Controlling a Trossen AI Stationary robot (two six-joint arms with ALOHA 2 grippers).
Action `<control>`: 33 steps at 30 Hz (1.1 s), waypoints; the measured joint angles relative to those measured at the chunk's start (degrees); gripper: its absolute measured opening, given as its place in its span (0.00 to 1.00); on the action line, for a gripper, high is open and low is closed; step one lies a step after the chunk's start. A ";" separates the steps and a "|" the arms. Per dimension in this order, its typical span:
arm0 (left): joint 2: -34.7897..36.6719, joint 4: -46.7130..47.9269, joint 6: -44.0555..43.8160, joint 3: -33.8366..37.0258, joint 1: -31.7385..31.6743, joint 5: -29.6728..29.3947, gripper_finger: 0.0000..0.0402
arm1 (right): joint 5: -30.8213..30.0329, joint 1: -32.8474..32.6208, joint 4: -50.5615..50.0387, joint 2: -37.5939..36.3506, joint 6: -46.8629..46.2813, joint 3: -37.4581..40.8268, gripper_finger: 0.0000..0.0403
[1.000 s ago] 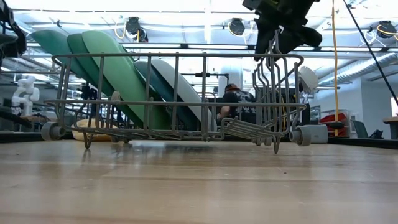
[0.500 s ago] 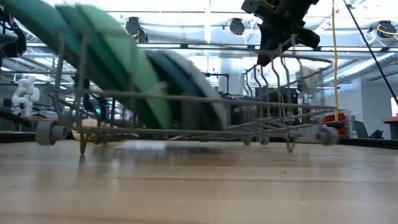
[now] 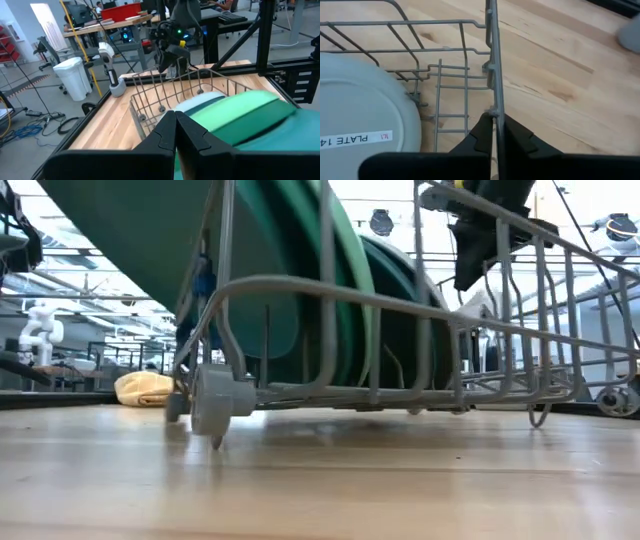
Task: Sort dishes
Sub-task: Adjust the dishwasher rack
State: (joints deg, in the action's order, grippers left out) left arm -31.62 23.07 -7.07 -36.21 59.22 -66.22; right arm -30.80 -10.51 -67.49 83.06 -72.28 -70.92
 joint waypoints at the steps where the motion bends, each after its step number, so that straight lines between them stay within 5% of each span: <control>1: 0.00 -0.02 0.00 0.00 0.00 0.00 0.02 | -0.34 -0.27 -0.60 -0.19 -1.13 0.06 0.04; 16: 0.00 0.22 -0.11 0.00 0.00 0.00 0.02 | -0.21 -4.76 -18.01 -0.93 -23.91 0.16 0.04; 25: 0.00 0.20 -0.20 0.00 0.00 0.00 0.02 | -1.11 -6.83 -15.82 -0.34 -28.36 0.16 0.06; 33: 0.00 0.20 -1.20 0.00 0.00 0.00 0.02 | -6.59 -9.40 -7.37 0.82 -24.46 0.14 0.22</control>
State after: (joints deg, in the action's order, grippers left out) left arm -31.62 23.27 -8.27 -36.21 59.22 -66.22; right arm -37.39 -19.91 -74.86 83.88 -96.74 -70.78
